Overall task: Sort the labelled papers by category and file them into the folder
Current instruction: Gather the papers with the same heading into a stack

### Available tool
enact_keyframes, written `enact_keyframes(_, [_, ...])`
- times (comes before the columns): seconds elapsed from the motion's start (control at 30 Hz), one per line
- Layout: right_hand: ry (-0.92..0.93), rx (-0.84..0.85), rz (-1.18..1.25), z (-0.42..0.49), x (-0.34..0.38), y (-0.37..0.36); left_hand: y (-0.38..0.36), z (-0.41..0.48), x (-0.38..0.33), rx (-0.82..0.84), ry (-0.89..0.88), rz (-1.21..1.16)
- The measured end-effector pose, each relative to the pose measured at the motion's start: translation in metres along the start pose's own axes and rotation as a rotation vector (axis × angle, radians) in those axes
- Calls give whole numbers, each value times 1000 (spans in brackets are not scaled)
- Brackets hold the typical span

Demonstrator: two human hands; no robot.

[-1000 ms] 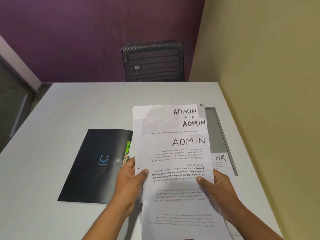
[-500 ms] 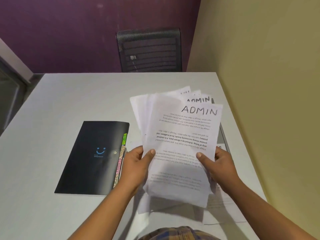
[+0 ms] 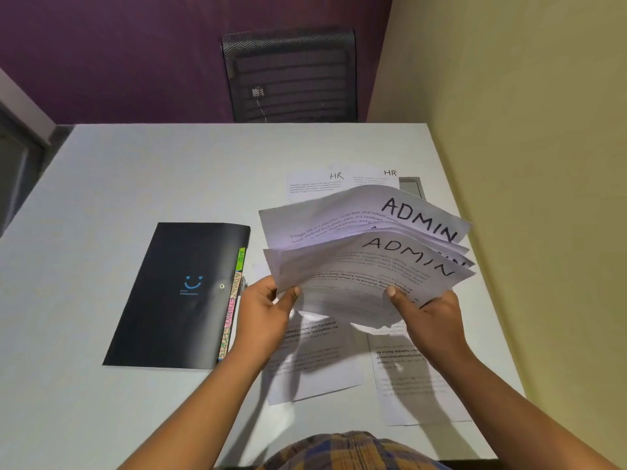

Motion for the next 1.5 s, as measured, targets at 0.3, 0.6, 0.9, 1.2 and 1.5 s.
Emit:
enact_keyframes(0.3, [69, 142, 22, 4, 1, -7, -2, 2, 11, 31, 24, 83])
enact_keyframes(0.6, [86, 27, 63, 6, 15, 5, 1, -1, -10, -5, -105, 3])
enact_keyframes(0.9, [-33, 263, -450, 14, -48, -30, -2, 1, 43, 69, 66, 220])
enact_keyframes(1.2, [193, 98, -461, -4, -23, -19, 10, 1, 40, 87, -4, 395])
enact_keyframes(1.5, [53, 238, -413, 4, -25, -36, 34, 1, 53, -83, 104, 320])
Point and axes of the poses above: each hand's wrist, its own z-axis towards the middle knuckle, its own y-axis out of the back of the hand, x = y × z, the point moved 6 cm from there along z, towards the middle knuckle, and after that the axes turned 9 degrees about -z, right-handed, at the moved point
